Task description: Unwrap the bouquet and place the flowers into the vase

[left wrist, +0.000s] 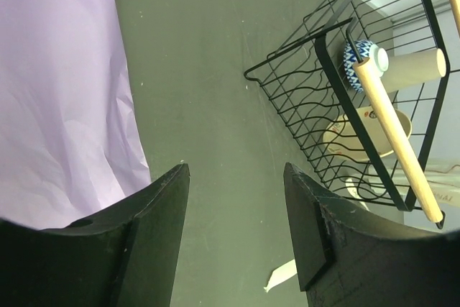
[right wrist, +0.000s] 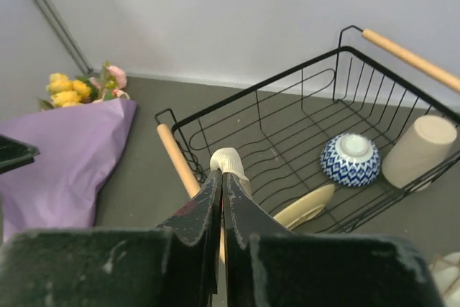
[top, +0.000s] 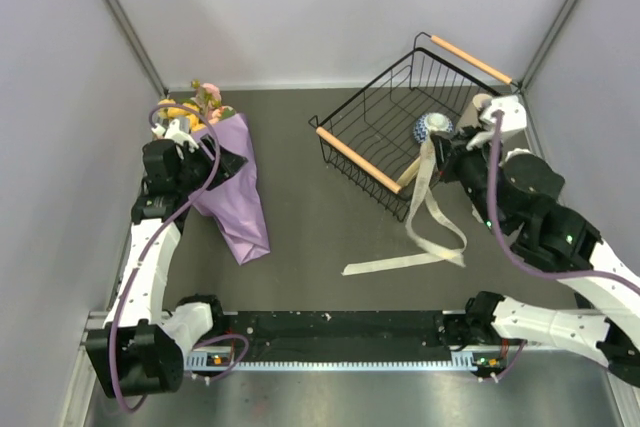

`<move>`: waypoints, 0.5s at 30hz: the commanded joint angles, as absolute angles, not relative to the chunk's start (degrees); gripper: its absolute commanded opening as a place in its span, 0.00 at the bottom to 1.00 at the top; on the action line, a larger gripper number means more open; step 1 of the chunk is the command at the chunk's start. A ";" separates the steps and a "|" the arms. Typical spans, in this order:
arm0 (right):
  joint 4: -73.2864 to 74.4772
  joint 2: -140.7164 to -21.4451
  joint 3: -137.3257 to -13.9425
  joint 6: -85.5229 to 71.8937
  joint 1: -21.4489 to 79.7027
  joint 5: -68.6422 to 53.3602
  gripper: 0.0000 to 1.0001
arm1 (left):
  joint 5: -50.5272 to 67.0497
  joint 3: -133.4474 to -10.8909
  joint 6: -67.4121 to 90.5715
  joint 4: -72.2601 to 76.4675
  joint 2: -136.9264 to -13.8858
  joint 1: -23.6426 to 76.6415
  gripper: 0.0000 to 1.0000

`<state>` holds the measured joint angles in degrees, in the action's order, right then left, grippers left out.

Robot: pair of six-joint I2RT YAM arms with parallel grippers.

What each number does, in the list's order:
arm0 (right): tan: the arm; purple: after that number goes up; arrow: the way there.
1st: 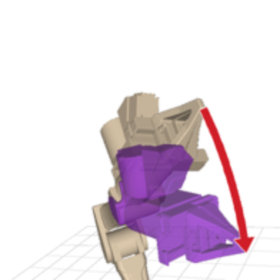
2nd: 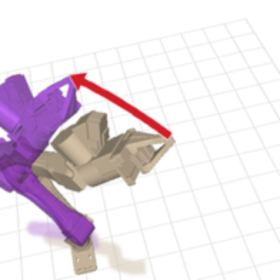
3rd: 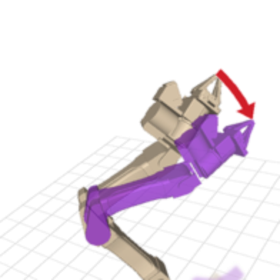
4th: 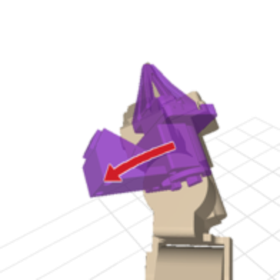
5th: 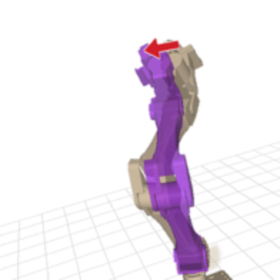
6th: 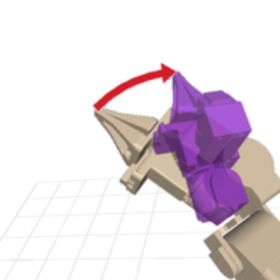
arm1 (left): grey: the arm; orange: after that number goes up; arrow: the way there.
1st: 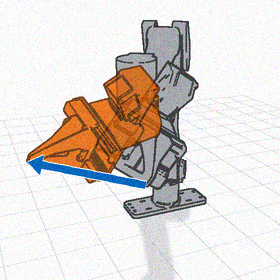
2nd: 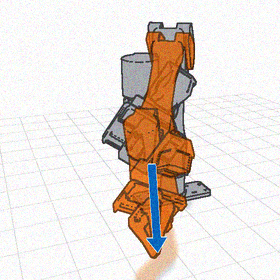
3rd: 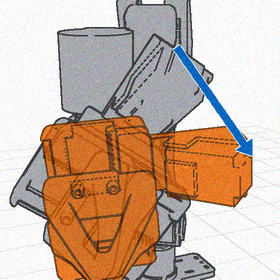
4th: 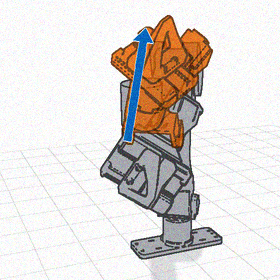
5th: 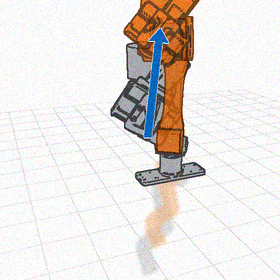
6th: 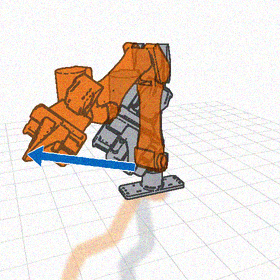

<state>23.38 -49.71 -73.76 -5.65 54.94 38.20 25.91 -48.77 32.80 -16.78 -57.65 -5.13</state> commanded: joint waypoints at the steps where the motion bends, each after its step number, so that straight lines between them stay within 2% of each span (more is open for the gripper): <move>1: 22.40 -41.93 -68.92 -12.92 54.58 37.08 0.00 | 25.49 -50.71 31.64 -15.38 -58.09 -4.75 0.61; 7: 33.39 -33.15 -65.74 -13.97 54.58 49.56 0.00 | 25.58 -50.54 31.55 -14.94 -58.88 -4.57 0.61; 11: 35.59 -27.60 -60.67 -19.67 54.58 44.67 0.00 | 25.93 -51.32 31.82 -14.24 -60.73 -4.22 0.61; 15: 38.14 -29.09 -54.77 -30.38 54.58 38.42 0.00 | 25.93 -52.29 31.91 -13.98 -61.26 -3.52 0.61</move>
<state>33.21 -26.30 -60.05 -19.73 54.83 44.64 25.89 -49.01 32.80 -16.71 -60.99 -4.34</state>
